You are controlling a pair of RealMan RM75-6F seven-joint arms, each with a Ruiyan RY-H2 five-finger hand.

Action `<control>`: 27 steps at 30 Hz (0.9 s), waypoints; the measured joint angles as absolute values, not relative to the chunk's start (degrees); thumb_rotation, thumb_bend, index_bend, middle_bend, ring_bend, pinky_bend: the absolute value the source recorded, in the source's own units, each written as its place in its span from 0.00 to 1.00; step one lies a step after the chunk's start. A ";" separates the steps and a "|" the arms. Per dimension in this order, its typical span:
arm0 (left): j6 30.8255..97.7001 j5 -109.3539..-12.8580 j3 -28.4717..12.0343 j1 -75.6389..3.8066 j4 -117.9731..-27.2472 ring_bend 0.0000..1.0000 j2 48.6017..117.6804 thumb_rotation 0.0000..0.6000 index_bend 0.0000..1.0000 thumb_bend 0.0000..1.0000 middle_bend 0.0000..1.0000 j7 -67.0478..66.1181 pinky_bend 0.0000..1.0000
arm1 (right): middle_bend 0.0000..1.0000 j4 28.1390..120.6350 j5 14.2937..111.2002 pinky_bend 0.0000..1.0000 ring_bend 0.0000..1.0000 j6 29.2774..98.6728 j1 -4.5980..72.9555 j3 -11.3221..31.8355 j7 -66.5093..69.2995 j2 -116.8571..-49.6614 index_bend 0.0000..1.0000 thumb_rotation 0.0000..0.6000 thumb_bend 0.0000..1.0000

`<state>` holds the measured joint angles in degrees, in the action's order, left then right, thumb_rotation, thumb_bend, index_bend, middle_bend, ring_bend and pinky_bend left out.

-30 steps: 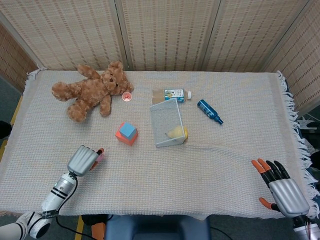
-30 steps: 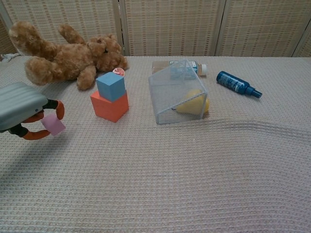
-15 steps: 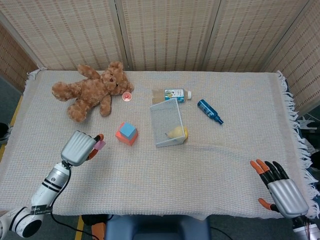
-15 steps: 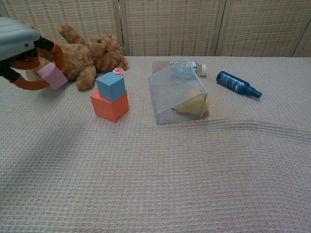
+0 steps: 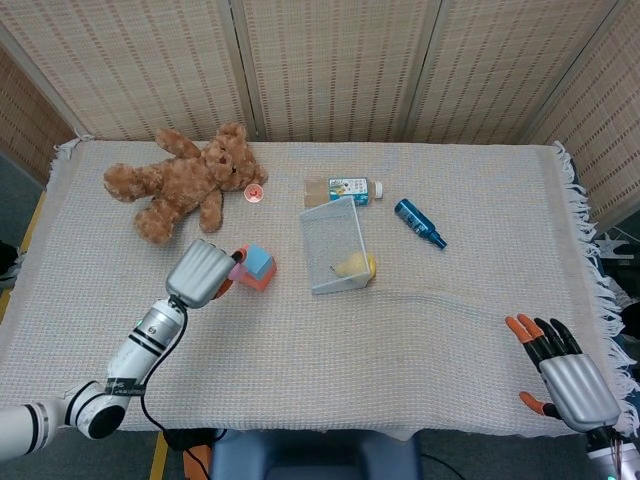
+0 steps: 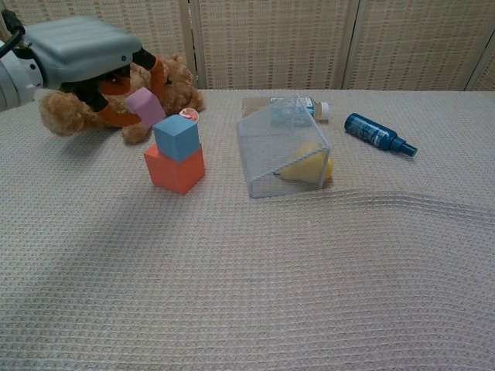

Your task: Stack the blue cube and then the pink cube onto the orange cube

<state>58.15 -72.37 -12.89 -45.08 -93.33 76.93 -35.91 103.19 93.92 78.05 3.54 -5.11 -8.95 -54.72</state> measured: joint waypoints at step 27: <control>55.88 -60.74 -13.68 -53.44 -87.51 1.00 83.50 1.00 0.59 0.29 1.00 -43.52 1.00 | 0.00 103.41 92.59 0.00 0.00 77.59 4.06 -4.57 -7.81 -54.14 0.00 1.00 0.08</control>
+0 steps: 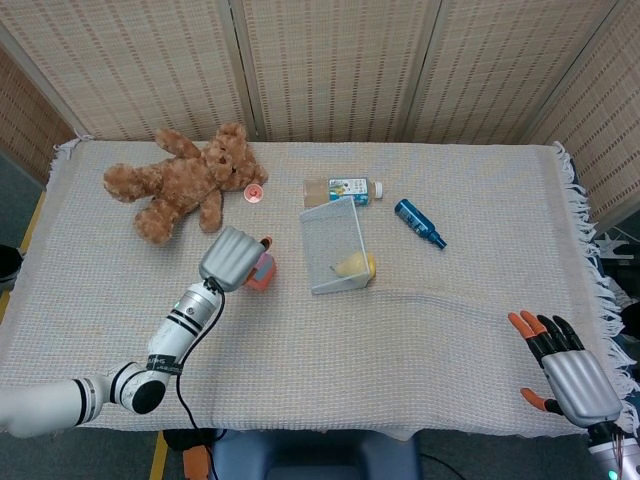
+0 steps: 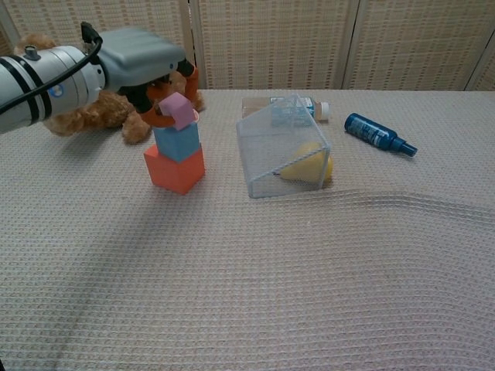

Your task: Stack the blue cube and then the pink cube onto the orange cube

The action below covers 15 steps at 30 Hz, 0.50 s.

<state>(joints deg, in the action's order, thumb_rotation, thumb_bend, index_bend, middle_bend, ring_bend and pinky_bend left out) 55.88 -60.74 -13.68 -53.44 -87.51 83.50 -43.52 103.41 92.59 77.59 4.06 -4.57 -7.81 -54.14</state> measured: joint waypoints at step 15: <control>56.57 -58.15 -12.01 -54.51 -87.57 1.00 83.40 1.00 0.47 0.29 1.00 -45.07 1.00 | 0.00 103.45 92.80 0.00 0.00 77.95 3.92 -4.63 -7.59 -53.98 0.00 1.00 0.08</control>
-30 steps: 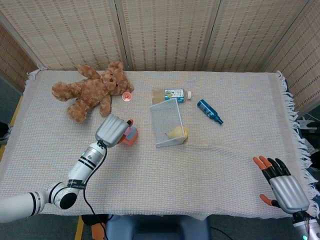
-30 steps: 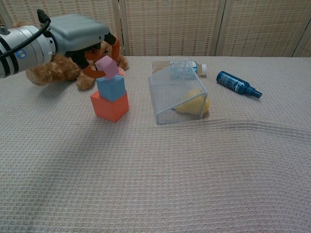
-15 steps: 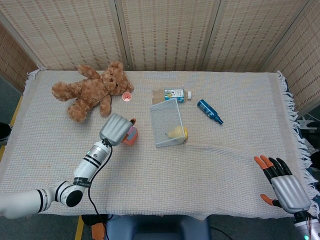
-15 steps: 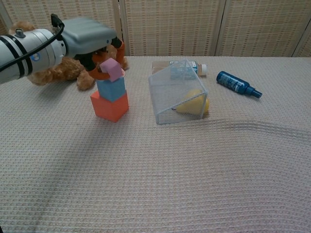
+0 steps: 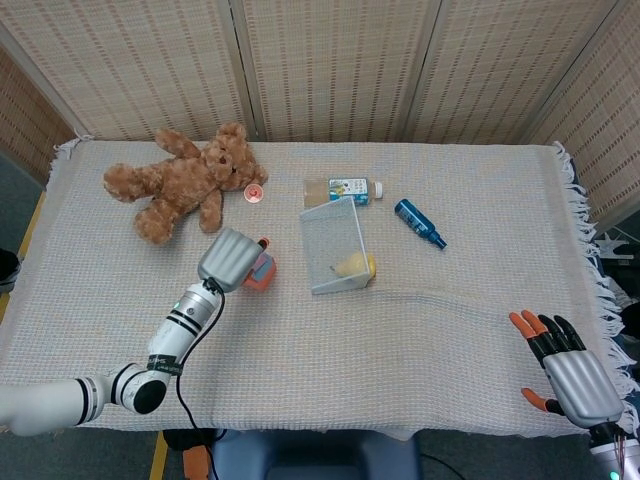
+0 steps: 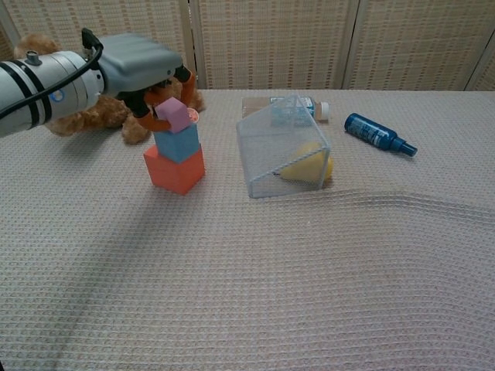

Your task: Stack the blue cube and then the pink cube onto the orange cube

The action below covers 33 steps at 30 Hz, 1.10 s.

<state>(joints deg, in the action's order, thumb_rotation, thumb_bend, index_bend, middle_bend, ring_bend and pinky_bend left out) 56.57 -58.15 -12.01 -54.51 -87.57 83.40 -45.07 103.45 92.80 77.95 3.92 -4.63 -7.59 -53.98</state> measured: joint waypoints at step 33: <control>59.07 -56.12 -10.22 -55.43 -89.97 1.00 82.77 1.00 0.26 0.29 1.00 -46.31 1.00 | 0.00 103.47 92.98 0.00 0.00 78.39 3.69 -4.65 -7.63 -53.75 0.00 1.00 0.09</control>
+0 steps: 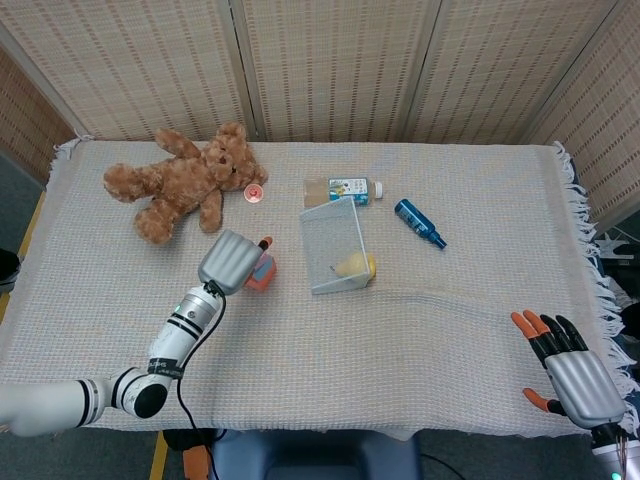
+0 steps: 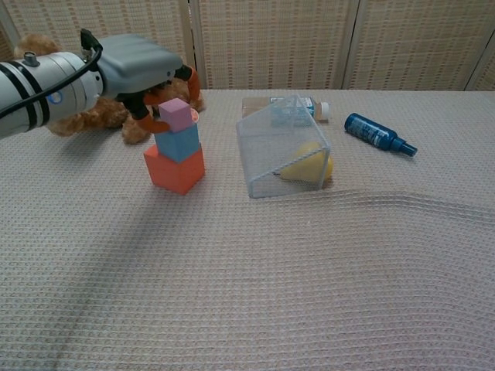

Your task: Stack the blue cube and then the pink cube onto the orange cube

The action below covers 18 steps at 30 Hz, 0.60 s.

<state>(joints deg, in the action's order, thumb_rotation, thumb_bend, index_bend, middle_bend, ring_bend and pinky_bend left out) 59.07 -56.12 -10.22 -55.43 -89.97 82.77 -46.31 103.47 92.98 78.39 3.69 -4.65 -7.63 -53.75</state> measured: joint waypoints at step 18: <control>87.07 -79.77 5.94 -29.03 -96.81 0.06 73.20 1.00 0.21 0.31 0.09 -18.26 0.27 | 0.00 103.18 96.35 0.00 0.00 80.69 2.31 -5.97 -7.92 -54.21 0.00 1.00 0.08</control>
<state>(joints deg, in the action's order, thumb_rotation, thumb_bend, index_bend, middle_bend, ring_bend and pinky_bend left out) 87.07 -79.77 5.94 -29.03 -96.81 73.20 -18.26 103.18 96.35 80.69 2.31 -5.97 -7.92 -54.21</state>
